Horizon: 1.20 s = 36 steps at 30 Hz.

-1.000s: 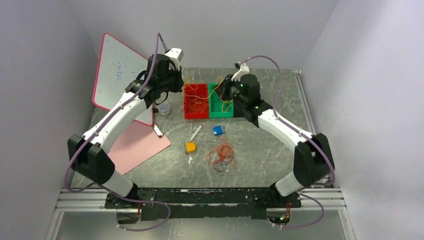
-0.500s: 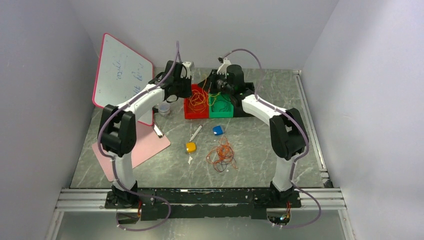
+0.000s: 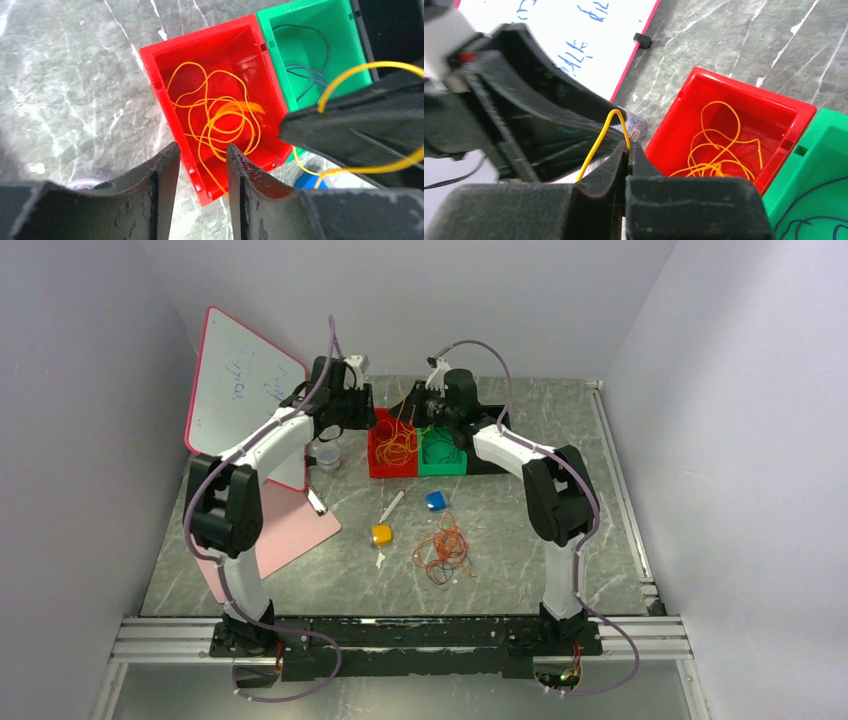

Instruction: Untangle the cables

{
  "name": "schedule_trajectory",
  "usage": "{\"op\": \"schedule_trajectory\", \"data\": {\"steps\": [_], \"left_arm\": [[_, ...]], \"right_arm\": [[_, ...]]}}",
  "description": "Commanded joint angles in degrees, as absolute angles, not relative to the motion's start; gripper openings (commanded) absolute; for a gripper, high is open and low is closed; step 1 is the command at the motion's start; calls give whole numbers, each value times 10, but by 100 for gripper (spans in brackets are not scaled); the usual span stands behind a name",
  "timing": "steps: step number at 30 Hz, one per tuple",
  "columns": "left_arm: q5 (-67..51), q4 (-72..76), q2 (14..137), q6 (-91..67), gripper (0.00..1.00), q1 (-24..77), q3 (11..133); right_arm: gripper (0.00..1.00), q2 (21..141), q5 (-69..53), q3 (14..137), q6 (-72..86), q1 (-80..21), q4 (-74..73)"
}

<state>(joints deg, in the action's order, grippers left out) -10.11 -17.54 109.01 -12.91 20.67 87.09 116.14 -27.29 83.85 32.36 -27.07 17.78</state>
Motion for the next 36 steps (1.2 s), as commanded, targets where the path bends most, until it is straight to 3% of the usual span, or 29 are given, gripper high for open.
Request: {"op": "schedule_trajectory", "data": {"steps": [1,10,20,36], "left_arm": [[-107,-151,1031,-131,45,196,847],[-42,-158,923,-116,47,172,807],[53,-97,781,-90,51,160,657],[91,-71,762,-74,50,160,615]], "right_arm": [[0,1181,-277,864,327,-270,182],[0,1234,-261,939,309,-278,128],[0,1295,-247,1028,269,-306,67],[10,1332,-196,1069,181,-305,-28]]}}
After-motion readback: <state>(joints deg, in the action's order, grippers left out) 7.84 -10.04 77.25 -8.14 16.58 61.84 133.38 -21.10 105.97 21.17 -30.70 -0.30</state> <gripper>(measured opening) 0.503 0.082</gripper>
